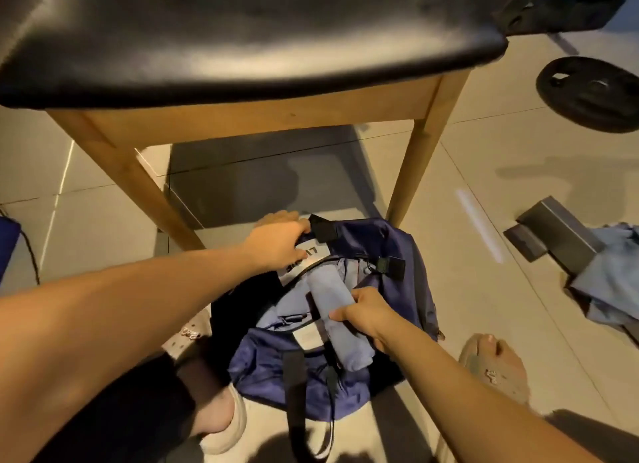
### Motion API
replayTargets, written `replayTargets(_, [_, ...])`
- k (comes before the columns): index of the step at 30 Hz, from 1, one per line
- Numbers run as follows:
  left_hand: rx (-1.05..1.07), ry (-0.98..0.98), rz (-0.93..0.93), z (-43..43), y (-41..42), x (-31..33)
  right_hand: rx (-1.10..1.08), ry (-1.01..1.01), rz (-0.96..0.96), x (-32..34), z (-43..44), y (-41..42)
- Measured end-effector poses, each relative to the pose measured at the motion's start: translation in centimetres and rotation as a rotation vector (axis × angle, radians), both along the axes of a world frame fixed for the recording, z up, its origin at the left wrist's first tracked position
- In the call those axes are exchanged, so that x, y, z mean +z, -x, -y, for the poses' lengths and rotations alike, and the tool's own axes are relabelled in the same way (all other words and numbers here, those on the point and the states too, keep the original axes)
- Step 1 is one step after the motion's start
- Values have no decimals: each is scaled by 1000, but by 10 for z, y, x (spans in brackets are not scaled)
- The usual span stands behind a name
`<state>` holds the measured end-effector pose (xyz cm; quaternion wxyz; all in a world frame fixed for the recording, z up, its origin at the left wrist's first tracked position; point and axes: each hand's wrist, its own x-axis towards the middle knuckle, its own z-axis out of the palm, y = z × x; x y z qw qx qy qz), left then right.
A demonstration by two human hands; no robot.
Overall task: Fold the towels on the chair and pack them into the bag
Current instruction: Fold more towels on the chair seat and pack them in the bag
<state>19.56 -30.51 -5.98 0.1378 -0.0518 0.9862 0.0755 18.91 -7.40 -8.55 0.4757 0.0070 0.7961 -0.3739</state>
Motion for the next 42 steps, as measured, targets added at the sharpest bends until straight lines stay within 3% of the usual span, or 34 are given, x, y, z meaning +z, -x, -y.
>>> replayTargets(3, [42,102,-13,-10,18,-34,-16,-147,-129,-27,19,-4])
replayTargets(7, [105,-4,-39,1,36,-51,-58,-213,-184,-41,38,-2])
replayTargets(12, [4,-247,-74,34,52,-24,-116,-85,-305,-46,68,0])
replayTargets(18, [-101,-330,-65,46,66,-7,-130,-37,-397,-61,90,2])
replayTargets(22, [-73,-384,-45,53,69,-2,-205,-194,-401,-70,93,9])
replayTargets(27, [-33,-440,-31,48,68,2,-156,-19,-355,-74,101,7])
replayTargets(33, [-6,-533,39,45,71,9,-89,19,-371,-78,99,22])
replayTargets(37, [29,-533,76,45,74,14,88,132,-228,-79,98,15])
replayTargets(42, [11,-484,95,53,72,14,56,69,-275,-81,105,13])
